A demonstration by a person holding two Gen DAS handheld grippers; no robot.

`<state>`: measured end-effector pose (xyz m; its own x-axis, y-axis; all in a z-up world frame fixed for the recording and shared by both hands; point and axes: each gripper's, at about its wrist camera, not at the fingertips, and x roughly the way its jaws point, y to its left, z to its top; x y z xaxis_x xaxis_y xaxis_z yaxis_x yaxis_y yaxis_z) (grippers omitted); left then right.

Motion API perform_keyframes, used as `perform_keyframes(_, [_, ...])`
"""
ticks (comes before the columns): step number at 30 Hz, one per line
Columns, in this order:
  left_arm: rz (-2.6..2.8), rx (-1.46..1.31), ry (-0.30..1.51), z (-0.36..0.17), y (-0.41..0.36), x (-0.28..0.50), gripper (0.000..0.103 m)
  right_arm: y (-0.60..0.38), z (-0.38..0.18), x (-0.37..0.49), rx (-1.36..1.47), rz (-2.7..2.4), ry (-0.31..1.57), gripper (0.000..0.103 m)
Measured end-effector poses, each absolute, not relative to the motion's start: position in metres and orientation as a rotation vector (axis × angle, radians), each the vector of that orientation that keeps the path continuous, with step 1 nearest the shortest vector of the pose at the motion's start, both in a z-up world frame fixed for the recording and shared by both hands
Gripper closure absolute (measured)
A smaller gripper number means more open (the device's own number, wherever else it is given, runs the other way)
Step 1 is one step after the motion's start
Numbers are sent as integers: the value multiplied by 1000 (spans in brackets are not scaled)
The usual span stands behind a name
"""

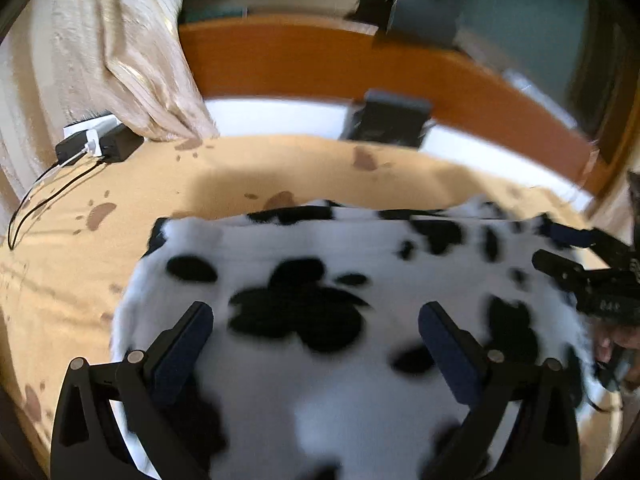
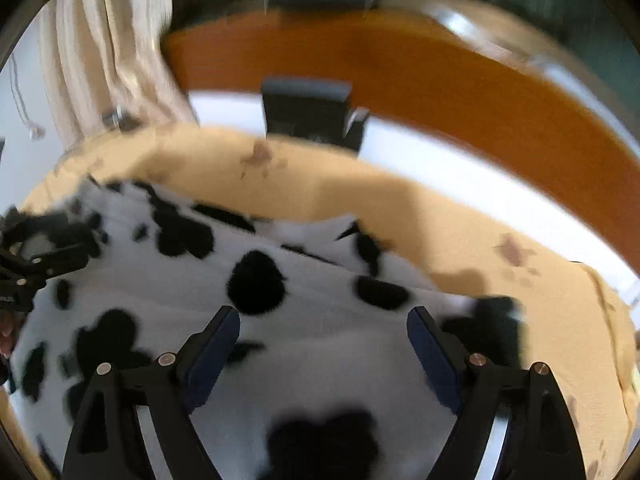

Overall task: Fold clothes
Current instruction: 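Press the folded blanket flat with both grippers open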

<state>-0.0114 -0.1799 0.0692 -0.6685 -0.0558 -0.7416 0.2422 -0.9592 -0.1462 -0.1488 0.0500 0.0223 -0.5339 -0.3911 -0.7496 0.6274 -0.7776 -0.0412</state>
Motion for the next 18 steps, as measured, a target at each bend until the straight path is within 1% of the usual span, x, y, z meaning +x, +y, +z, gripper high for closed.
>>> perform_keyframes(4, [-2744, 1178, 315, 78, -162, 30, 0, 94, 50, -109, 933, -2288, 277, 16])
perform_keyframes(7, [-2750, 1235, 314, 65, -149, 44, 0, 115, 45, -87, 942, -2236, 253, 16])
perform_keyframes(8, [-2750, 1253, 279, 59, -141, 45, 0, 118, 39, -80, 958, -2216, 260, 16])
perform_keyframes(10, [-2734, 1256, 144, 51, -128, 45, 0, 115, 28, -71, 977, -2188, 294, 16])
perform_keyframes(11, [-2721, 1251, 69, 47, -122, 45, 0, 112, 21, -68, 982, -2194, 333, 16])
perform_keyframes(12, [-2715, 1247, 36, 44, -119, 44, 0, 109, 13, -64, 987, -2198, 372, 16])
perform_keyframes(15, [-2712, 1229, 45, 39, -119, 43, 0, 105, -1, -59, 978, -2212, 427, 14])
perform_keyframes(18, [-2725, 1204, 70, 37, -121, 44, 0, 102, -8, -58, 947, -2228, 467, 8])
